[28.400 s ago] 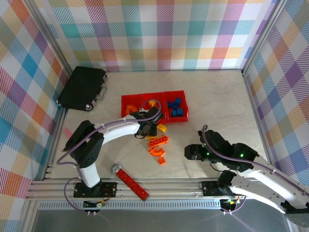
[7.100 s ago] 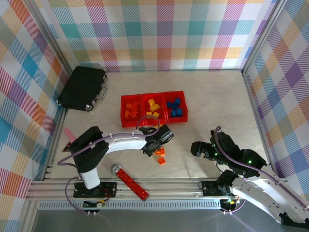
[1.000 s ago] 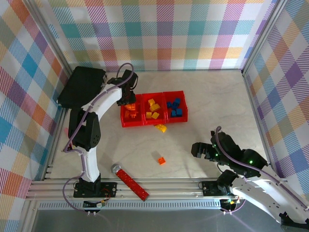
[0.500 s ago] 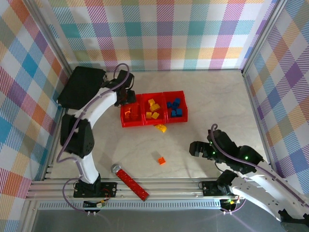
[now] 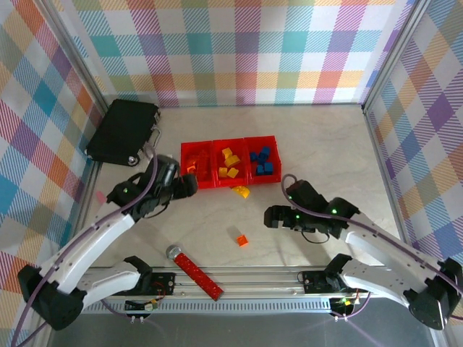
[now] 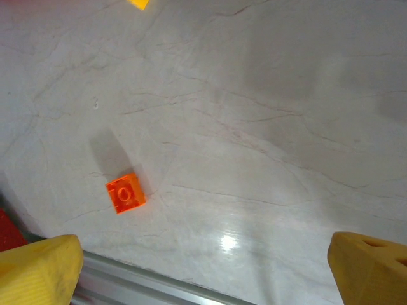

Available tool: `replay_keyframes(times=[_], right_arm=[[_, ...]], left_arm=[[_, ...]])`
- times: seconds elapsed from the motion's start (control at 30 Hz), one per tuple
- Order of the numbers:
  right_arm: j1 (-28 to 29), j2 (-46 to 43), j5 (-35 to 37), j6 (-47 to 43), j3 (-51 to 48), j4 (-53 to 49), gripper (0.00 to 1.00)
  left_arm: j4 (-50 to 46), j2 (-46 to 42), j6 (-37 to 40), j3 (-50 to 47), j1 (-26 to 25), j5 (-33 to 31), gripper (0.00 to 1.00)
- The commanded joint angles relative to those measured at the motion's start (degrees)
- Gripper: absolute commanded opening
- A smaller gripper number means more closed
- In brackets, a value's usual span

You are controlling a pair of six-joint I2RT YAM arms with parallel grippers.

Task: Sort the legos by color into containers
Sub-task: Place the lego in the container, then pick up the lego from the middle-left of the table.

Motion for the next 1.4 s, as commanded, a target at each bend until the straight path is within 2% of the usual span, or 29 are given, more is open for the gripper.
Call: replay_keyframes(times=[0.0,0.23,0.4,0.53,0.67,0.77,0.83,0.93,1.0,1.2,1.37], right_arm=[[2.2,4.0,-5.3,-2.7,3.6,2.3,0.98],[14.5,16.3,0.8,0.0,9.5,-2.4,0.97],[18.8,23.9,1.6,2.6,13.0,-1.6,0.95],[20.7,26.5,7.6,4.4,16.8,-5.2,0.94],[20.5,18.9,17.3,7.6,16.0,-8.0,0.96],[17.7,11.3,22.2,8.3,14.4,-10.4,0.97],[14.0,6.4,21.7,7.0,12.6,-10.8,0.97],[9.1,1.1,19.3,5.2,10.6,-11.4,0.97],[7.5,-1.3,18.6,4.8,9.7,-12.0,0.97],[7.2,-5.1,15.6,3.6,5.8,-11.0,0.97],[7.1,-9.9,15.5,4.2,2.0,-10.8,0.97]], left_arm=[[-4.4,-6.8,-4.5,-2.0,-0.8,-2.2,0.80],[-11.5,-14.8,-4.9,-1.6,-0.8,-5.0,0.89],[-11.2,-16.4,-4.8,-3.4,-0.8,-5.4,0.92],[-10.7,-15.6,-6.4,-4.7,-0.8,-2.4,0.92],[-9.2,-13.1,-12.8,-7.3,-1.0,5.1,0.90],[-0.3,-13.1,-21.8,-13.6,-5.1,11.3,0.84],[4.9,-11.7,-28.2,-16.2,-12.7,8.0,0.82],[5.1,-4.5,-34.3,-13.6,-24.1,0.1,0.83],[4.6,2.1,-37.3,-10.5,-28.3,-1.4,0.85],[10.1,16.8,-43.7,-5.8,-31.3,2.4,0.87],[10.8,24.9,-43.8,-0.6,-31.4,5.2,0.87]])
